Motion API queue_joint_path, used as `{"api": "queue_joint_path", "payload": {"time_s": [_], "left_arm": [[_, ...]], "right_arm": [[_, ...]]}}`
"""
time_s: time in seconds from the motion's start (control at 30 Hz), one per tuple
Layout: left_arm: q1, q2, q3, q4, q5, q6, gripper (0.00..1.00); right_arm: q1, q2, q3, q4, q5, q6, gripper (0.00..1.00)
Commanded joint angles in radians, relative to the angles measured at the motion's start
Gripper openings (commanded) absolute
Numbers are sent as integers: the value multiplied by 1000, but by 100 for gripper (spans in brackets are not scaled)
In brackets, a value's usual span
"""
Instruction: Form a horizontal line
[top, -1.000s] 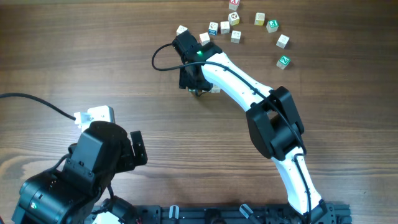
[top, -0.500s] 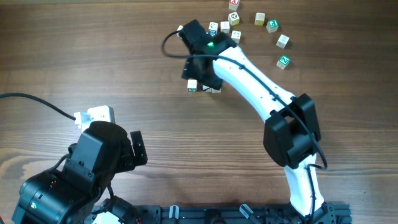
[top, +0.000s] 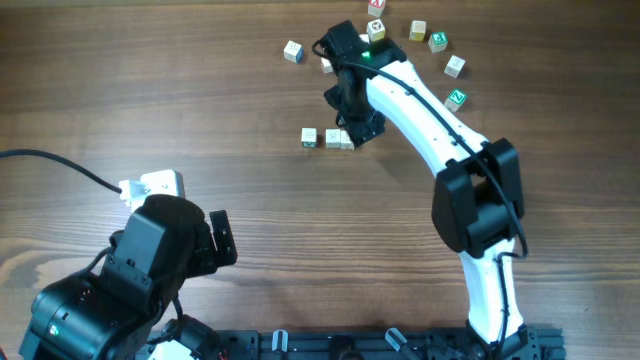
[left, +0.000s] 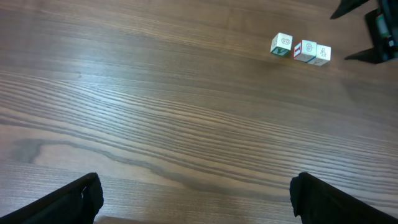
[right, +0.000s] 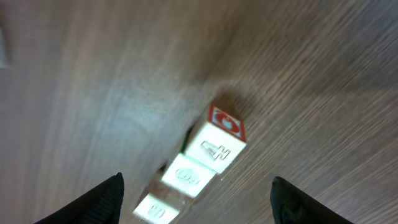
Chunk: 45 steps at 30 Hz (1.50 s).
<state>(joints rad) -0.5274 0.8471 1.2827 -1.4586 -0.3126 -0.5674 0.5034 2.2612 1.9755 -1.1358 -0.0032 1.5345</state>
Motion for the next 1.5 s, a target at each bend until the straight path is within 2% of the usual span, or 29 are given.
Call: {"api": "queue_joint_path", "payload": {"time_s": [0.0, 0.23, 0.53, 0.67, 0.87, 0.93, 1.1, 1.33, 1.47], "left_arm": [[6, -2, -4, 2, 5, -17, 100], [6, -2, -4, 2, 5, -17, 100], [6, -2, -4, 2, 5, -17, 100], [6, -2, -4, 2, 5, -17, 100], [6, -2, -4, 2, 5, -17, 100], [6, -2, -4, 2, 5, -17, 100], [6, -2, -4, 2, 5, -17, 100], [6, -2, -4, 2, 5, -17, 100], [6, -2, -4, 2, 5, -17, 100]], "right_arm": [[3, 46, 12, -33, -21, 115, 75], [3, 70, 12, -31, -26, 175, 68], [-3, 143, 12, -28, -43, 197, 64], [-20, 142, 12, -28, -43, 194, 55], [-45, 142, 12, -32, -43, 153, 34], [-55, 142, 12, -21, -37, 79, 27], [-77, 142, 12, 24, -35, -206, 20], [-76, 142, 12, 24, -35, -578, 19], [-76, 142, 12, 21, -32, -727, 19]]}}
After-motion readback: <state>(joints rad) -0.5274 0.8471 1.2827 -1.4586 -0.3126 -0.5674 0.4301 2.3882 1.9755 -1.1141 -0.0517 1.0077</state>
